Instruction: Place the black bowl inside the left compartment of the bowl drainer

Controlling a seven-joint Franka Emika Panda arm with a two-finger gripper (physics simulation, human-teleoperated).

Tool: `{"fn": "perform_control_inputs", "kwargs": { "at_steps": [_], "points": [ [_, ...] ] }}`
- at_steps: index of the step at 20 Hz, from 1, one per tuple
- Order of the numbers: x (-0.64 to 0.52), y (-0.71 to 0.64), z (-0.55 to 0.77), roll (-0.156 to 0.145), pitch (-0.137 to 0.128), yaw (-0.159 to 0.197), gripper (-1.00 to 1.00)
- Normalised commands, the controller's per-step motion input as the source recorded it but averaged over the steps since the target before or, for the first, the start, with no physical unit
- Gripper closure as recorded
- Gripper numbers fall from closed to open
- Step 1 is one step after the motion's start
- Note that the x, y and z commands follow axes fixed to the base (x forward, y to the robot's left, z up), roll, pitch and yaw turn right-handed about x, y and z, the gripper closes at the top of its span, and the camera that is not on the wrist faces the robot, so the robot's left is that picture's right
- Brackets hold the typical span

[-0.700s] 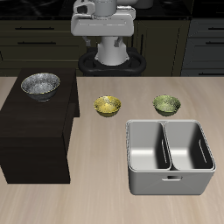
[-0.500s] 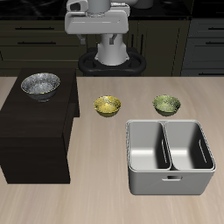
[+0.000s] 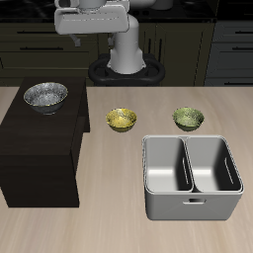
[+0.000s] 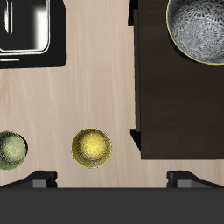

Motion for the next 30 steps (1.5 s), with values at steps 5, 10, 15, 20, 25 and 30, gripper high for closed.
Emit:
{"fn": "perform_control_inputs", "kwargs": {
  "at_steps": [5,10,15,20,25,30],
  "points": [
    [0.16,-0.29,0.22,-0.006,-0.035,0.047,-1.00],
    [0.18,-0.11,0.11,-0.013,-0.005,0.003,-1.00],
    [0.25,-0.11,0.07,-0.019,-0.002,0.027,-1.00],
    [0.22,-0.15,0.12,-0.013,-0.012,-0.019,-1.00],
    [0.15,-0.06,0.12,-0.022,-0.031,0.017,-1.00],
    [0.27,-0.10,0.06,-0.009,0.008,-0.018,-1.00]
  ]
}}
